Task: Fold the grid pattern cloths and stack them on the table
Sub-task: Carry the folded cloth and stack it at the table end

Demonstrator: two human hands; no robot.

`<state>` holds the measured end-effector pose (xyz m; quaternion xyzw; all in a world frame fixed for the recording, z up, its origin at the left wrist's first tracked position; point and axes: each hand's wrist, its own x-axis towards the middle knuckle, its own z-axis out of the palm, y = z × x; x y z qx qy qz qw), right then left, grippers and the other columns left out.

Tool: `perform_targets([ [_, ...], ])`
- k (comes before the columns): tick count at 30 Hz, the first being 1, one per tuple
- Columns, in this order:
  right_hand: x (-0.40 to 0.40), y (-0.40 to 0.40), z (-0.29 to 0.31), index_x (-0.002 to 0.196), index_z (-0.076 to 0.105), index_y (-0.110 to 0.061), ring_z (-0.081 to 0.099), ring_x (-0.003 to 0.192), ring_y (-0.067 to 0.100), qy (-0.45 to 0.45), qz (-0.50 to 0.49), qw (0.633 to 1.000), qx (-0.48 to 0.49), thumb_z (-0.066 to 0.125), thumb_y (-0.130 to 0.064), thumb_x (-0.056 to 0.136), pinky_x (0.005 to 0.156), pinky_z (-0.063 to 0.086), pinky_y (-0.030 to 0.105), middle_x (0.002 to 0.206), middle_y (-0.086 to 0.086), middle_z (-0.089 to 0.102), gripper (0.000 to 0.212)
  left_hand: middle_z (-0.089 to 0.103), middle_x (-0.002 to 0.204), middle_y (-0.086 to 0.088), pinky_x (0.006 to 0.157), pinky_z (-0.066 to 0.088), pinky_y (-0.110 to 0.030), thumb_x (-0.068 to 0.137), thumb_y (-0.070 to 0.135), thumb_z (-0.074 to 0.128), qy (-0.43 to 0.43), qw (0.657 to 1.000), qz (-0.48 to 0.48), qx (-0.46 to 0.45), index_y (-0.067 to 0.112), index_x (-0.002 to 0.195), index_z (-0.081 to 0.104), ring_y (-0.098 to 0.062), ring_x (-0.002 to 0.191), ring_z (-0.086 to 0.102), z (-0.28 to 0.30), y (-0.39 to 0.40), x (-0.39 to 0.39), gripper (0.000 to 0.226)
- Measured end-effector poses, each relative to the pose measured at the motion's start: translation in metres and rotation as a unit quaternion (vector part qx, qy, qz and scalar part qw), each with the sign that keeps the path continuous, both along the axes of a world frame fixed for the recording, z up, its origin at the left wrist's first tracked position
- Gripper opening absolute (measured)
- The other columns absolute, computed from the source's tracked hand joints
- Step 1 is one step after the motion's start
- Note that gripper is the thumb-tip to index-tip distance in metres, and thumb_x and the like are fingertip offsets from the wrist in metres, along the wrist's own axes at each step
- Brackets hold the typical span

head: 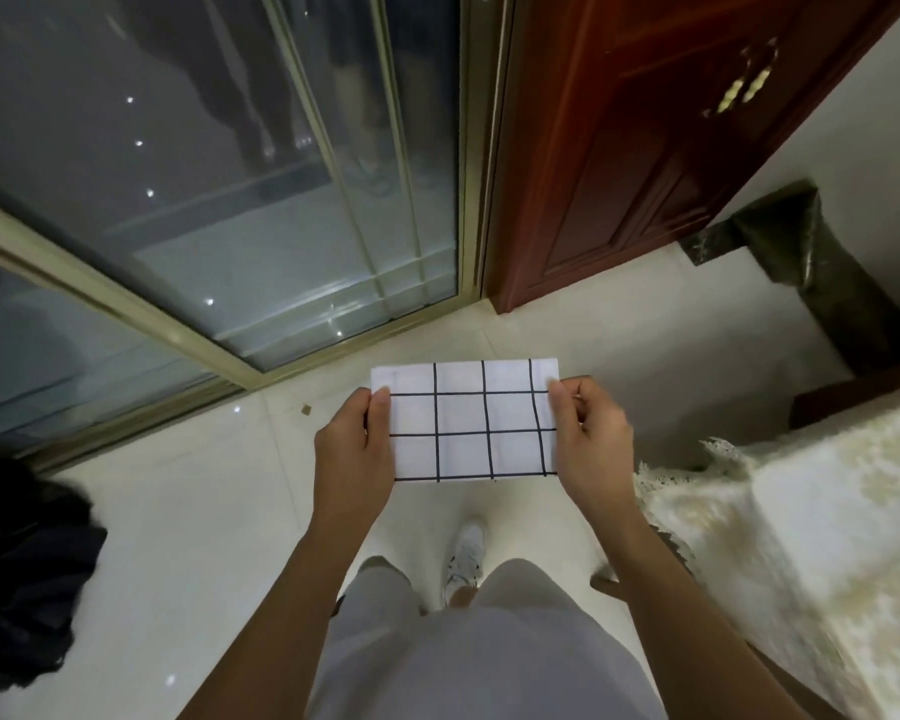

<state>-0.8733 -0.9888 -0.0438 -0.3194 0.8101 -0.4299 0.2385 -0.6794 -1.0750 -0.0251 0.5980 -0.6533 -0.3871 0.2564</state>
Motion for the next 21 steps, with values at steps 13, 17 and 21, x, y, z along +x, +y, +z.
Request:
perform_targets([
  [13, -0.067, -0.075, -0.007, 0.08, 0.058, -0.011, 0.049, 0.058, 0.015, -0.009, -0.217, 0.976, 0.027, 0.053, -0.027, 0.102, 0.056, 0.04, 0.028, 0.06, 0.002, 0.056, 0.028, 0.056, 0.072, 0.001, 0.054, 0.041, -0.011, 0.105, 0.03, 0.04, -0.005, 0.976, -0.218, 0.002, 0.012, 0.084, 0.056, -0.003, 0.065, 0.053, -0.018, -0.144, -0.12, 0.031],
  [17, -0.076, -0.101, -0.012, 0.082, 0.059, -0.01, 0.049, 0.057, 0.014, -0.022, -0.317, 0.947, 0.044, 0.053, -0.026, 0.102, 0.054, 0.038, 0.023, 0.059, -0.001, 0.055, 0.027, 0.051, 0.062, -0.001, 0.05, 0.033, -0.018, 0.103, 0.031, 0.041, 0.003, 0.946, -0.325, 0.004, 0.018, 0.07, 0.047, -0.005, 0.057, 0.046, -0.028, -0.197, -0.16, 0.036],
  [21, -0.077, -0.123, -0.013, 0.083, 0.058, -0.007, 0.05, 0.062, 0.024, -0.046, -0.398, 0.916, 0.038, 0.052, -0.028, 0.102, 0.061, 0.043, 0.038, 0.064, 0.008, 0.058, 0.029, 0.046, 0.057, 0.006, 0.049, 0.031, -0.02, 0.104, 0.03, 0.043, -0.012, 0.915, -0.404, 0.009, 0.025, 0.066, 0.041, -0.004, 0.055, 0.045, -0.029, -0.237, -0.2, 0.038],
])
